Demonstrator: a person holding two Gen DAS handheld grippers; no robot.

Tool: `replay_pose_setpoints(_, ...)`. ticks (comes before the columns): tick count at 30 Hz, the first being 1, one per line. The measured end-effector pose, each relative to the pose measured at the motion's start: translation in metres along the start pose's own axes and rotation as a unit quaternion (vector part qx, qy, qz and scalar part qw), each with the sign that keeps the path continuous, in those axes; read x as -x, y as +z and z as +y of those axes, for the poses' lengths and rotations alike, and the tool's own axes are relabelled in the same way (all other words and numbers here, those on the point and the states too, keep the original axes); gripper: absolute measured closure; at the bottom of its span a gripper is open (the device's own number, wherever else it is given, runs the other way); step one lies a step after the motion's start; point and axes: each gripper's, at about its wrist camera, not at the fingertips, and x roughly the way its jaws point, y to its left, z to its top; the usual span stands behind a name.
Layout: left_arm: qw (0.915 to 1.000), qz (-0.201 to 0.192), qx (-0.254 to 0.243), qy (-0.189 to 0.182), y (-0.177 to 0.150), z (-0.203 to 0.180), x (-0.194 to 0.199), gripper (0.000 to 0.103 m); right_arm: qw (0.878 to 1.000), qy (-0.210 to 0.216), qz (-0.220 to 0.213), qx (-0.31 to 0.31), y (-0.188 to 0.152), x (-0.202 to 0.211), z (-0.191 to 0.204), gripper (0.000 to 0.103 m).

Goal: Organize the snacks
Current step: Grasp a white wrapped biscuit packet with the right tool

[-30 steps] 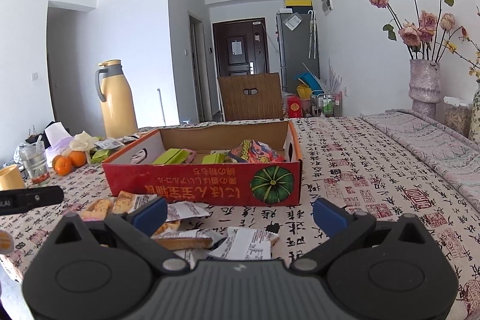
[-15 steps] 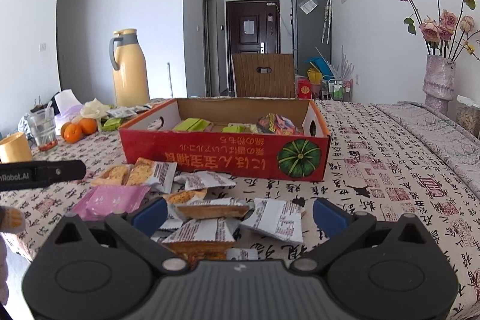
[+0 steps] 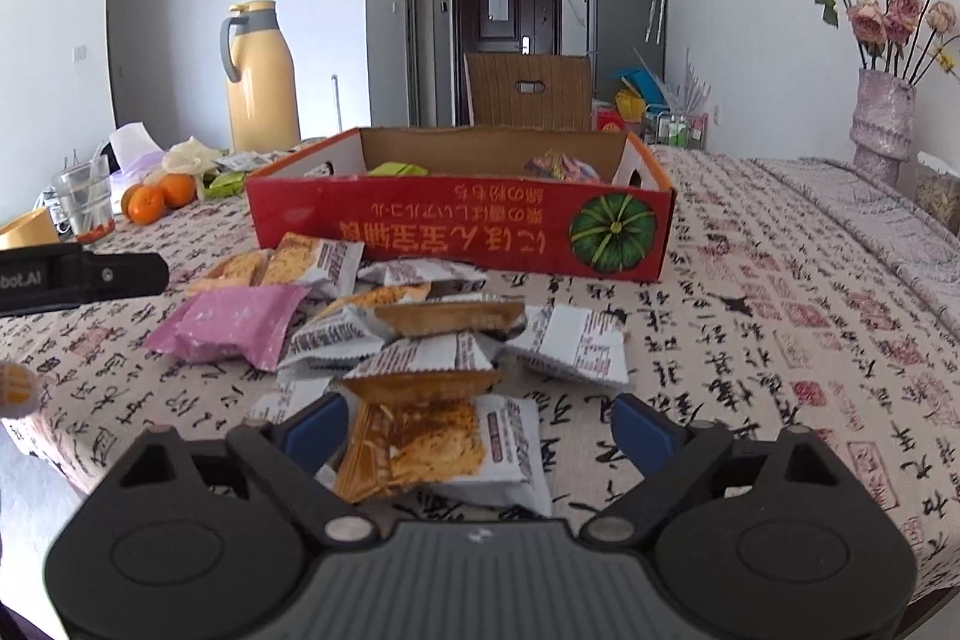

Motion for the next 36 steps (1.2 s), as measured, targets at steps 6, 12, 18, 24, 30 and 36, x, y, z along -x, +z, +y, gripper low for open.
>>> replay_pose_setpoints(6,1.0000,0.007,0.001,0.004,-0.004,0.003,0.002,0.000,1.000,0.010,0.013,0.001,-0.002,-0.012,0.002,0.018)
replay_pose_setpoints(12,0.9999,0.016,0.002,0.004,-0.006,0.003,-0.001,0.000,1.000,0.003,0.017,0.018,-0.007,-0.017,0.007,0.025)
replay_pose_setpoints(18,0.9998,0.021,-0.004,0.002,-0.007,-0.001,-0.003,0.000,0.999,0.013,0.010,0.032,-0.007,-0.013,0.010,0.036)
replay_pose_setpoints(24,0.9996,0.027,-0.005,0.003,-0.008,-0.004,-0.004,0.000,1.000,0.028,0.006,0.010,-0.004,-0.011,-0.001,0.062)
replay_pose_setpoints(30,0.9994,0.032,-0.013,0.001,-0.009,-0.011,-0.004,0.000,0.999,0.032,0.000,-0.007,-0.002,-0.011,-0.011,0.068)
replay_pose_setpoints(36,0.9989,0.043,-0.019,0.000,-0.011,-0.019,-0.007,0.000,0.999,0.024,-0.018,-0.023,0.001,-0.006,-0.026,0.069)
